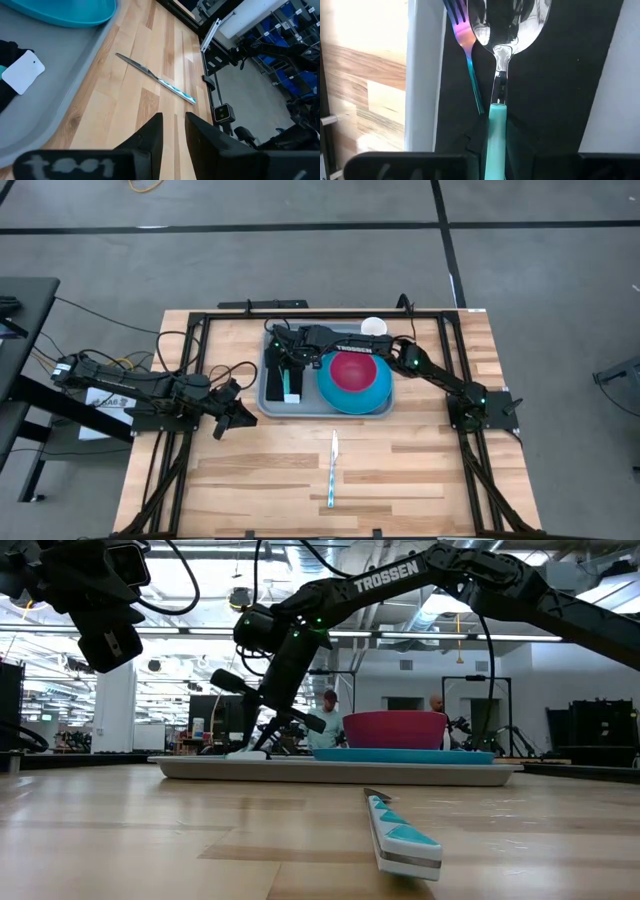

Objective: Set up tray
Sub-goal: Put the green spoon on top of the black napkin, then put the white patterned knife on top of the black napkin

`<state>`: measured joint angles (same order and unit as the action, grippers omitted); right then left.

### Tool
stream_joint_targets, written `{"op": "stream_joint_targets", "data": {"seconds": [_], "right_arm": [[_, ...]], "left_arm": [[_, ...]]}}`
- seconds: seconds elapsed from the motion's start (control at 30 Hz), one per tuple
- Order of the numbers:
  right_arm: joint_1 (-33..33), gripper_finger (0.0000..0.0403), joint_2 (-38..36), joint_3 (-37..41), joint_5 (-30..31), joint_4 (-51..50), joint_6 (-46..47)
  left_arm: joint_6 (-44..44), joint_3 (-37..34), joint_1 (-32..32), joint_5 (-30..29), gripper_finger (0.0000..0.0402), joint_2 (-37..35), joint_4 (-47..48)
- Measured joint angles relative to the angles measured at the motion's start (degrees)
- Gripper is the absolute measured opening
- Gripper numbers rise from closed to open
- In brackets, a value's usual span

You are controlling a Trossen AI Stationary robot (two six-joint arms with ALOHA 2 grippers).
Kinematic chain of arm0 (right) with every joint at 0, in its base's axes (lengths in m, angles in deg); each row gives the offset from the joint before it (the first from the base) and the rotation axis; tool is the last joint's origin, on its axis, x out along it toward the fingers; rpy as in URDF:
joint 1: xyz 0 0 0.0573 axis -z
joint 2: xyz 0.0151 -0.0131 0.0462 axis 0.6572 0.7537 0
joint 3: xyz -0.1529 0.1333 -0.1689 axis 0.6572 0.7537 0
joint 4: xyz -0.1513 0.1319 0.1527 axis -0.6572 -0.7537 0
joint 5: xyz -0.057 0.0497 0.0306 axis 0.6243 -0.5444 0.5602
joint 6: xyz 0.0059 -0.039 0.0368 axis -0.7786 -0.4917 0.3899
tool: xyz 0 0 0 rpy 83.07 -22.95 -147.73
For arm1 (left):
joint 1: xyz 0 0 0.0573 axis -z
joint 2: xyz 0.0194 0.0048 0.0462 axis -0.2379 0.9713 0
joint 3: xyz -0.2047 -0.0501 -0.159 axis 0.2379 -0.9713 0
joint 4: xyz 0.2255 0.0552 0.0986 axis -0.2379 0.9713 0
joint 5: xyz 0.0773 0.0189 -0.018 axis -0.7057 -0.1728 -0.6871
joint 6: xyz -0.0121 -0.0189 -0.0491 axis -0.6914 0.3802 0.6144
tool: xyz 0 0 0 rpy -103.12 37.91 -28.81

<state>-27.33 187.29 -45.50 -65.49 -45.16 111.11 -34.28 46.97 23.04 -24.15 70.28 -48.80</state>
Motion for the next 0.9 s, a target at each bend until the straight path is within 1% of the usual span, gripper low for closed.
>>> {"op": "stream_joint_targets", "data": {"seconds": [0.13, 0.23, 0.57, 0.67, 0.77, 0.9], "right_arm": [[0.0, 0.0056, 0.0, 0.0, 0.1, 0.0, 0.3], [0.0, 0.0072, 0.0, 0.0, 0.2, 0.0, 0.2], [0.0, 0.0160, -0.1, 0.0, 0.3, 0.0, -0.9], [0.0, 0.0180, -0.3, -0.3, 0.3, -0.6, -1.7], [-0.3, 0.0192, -1.8, -0.4, 0.3, -1.8, -2.3], [-1.1, 0.0195, -4.5, -0.2, 0.5, -4.7, -3.7]], "left_arm": [[0.1, 0.0, 0.0, 0.0, 0.0068, 0.0, 0.0], [0.1, 0.0, 0.0, 0.0, 0.0068, 0.0, 0.0], [0.2, 0.0, 0.0, 0.0, 0.0068, 0.0, 0.0], [0.2, 0.0, 0.0, 0.0, 0.0068, 0.0, 0.0], [0.4, 0.0, 0.0, 0.0, 0.0068, 0.0, 0.0], [0.4, 0.0, 0.0, 0.0, 0.0068, 0.0, 0.0]]}}
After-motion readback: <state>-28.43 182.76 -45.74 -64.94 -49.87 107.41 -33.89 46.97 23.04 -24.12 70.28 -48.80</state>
